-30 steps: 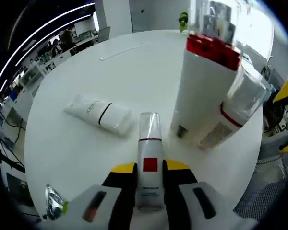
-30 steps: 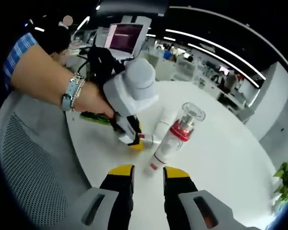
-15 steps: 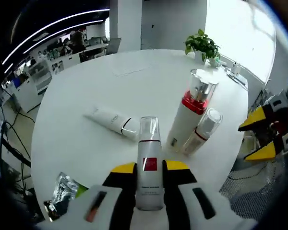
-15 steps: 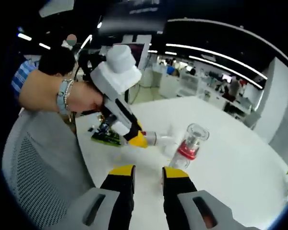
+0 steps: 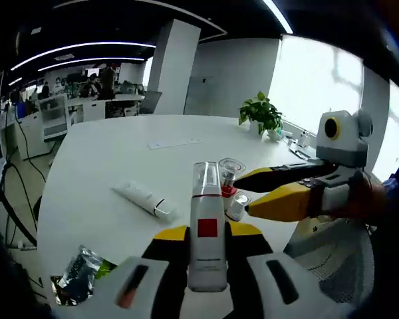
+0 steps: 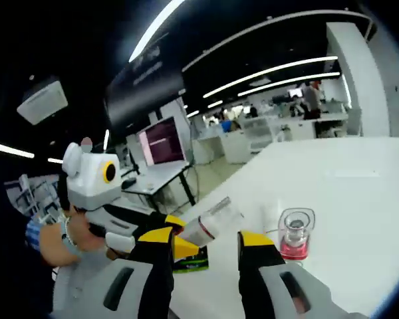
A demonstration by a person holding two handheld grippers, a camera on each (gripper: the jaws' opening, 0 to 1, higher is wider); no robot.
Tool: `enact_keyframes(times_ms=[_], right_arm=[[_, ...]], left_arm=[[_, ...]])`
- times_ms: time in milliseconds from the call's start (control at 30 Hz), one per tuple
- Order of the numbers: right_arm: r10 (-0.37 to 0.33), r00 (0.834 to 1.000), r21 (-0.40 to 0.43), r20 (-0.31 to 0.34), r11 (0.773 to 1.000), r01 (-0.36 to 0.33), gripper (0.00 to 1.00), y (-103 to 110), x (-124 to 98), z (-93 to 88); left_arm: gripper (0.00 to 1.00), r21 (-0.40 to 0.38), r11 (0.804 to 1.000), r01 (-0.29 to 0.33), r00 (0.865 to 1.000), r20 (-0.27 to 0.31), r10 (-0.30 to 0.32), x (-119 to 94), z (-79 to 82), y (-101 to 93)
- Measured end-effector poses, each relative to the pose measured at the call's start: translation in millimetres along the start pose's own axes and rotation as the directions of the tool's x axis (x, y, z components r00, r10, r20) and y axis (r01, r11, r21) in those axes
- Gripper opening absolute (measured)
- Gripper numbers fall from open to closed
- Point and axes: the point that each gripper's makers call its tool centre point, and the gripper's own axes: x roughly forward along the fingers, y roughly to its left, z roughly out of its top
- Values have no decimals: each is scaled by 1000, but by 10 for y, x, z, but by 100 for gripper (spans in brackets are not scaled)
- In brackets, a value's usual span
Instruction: Arrange the skincare products in the storage area until every visible bottle or jar stands upright without overlapping.
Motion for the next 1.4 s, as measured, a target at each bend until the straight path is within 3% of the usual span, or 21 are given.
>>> enact_keyframes(times_ms=[67,133,200,267,433,533,633,833,967,1033,1133,1167,1233,1300,1400], right_arm=[[22,1000,46,19,999,-23,36,23,16,27],[20,999,34,29,999,-21,33,9,24,53],[17,999,19,33,1000,-18,25,-15,33,64],[20,999,19,33,1000,-21,25,-27,36,55],[36,999,43,39,998,-38,22,-2,19,44],[40,998,-10,41,999,-40,20,37,-2,68],[47,998,-83,31,996,-44,18,76,-17,82],[53,998,-233,32,971,-44,18,81,-26,159],[40,999,-358,1,933,-37,18,57,-22,102],[4,1000,-424,-29,905,-16,17,11,-18,30],[2,998,-476,-61,879,-31,17,37,-3,-54],[5,997,-479,-79,877,-43,17,54,7,-98],[1,993,-499,-116,865,-60,17,56,22,-181],[-16,988,-532,-155,844,-70,18,27,30,-256],[7,984,-552,-180,827,-107,18,84,38,-315]], left_arm=[[22,42,998,40,999,28,-41,-8,56,-79],[22,89,993,76,996,40,-80,12,76,-203],[22,138,989,58,997,45,-65,19,78,-186],[22,186,982,40,998,50,-50,26,80,-170],[23,179,981,75,996,35,-83,40,49,-196],[24,242,966,92,994,34,-103,58,35,-235],[24,246,961,123,992,9,-129,57,-5,-260],[32,175,982,77,997,12,-80,20,9,-87],[36,113,990,80,997,1,-81,-21,3,-22],[30,84,992,98,995,3,-99,-45,7,-19],[21,46,995,87,996,22,-88,-98,63,65],[20,6,995,96,994,56,-96,-116,115,71],[20,-75,990,118,986,126,-108,-153,218,84],[22,-142,966,218,964,186,-190,-205,309,-20],[29,-136,941,309,939,203,-279,-224,339,-202]])
